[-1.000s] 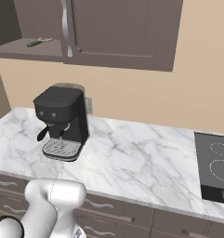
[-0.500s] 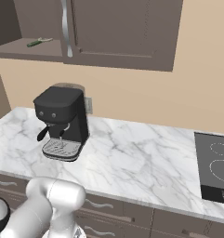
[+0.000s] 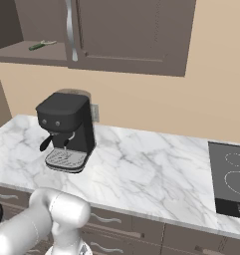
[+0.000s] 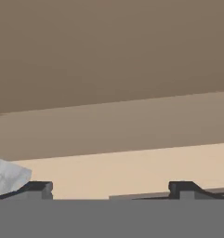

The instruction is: Pick the candle and candle from the dining table and place them in the open cabinet. Close the cabinet after placing the objects.

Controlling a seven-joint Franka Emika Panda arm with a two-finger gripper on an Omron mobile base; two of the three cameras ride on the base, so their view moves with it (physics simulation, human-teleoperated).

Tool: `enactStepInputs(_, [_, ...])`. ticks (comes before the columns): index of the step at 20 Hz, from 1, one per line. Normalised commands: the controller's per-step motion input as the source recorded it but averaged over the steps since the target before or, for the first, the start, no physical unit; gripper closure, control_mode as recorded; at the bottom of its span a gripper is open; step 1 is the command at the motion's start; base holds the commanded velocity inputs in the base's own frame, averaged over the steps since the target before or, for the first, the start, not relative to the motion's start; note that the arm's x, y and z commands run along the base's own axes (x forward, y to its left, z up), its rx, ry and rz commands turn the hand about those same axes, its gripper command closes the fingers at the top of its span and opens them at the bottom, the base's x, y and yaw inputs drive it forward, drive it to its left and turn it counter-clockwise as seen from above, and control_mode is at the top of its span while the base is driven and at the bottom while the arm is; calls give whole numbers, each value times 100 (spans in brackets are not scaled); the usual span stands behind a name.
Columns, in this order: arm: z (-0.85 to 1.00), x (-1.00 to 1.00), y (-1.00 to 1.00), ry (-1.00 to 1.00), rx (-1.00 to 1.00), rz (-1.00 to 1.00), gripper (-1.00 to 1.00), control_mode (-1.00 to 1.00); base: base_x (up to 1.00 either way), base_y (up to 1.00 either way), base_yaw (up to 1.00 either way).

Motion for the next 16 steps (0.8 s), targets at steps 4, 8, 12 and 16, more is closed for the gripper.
enactStepInputs(4, [-2, 29, 5, 0, 0, 0, -100, -100, 0, 0, 0])
enactStepInputs(8, [-11, 40, 0, 0, 0, -3, -100, -100, 0, 0, 0])
enactStepInputs(12, [-14, 36, 3, -2, -1, -3, -100, -100, 0, 0, 0])
enactStepInputs(16, [-20, 39, 5, -5, -6, -12, -100, -100, 0, 0, 0])
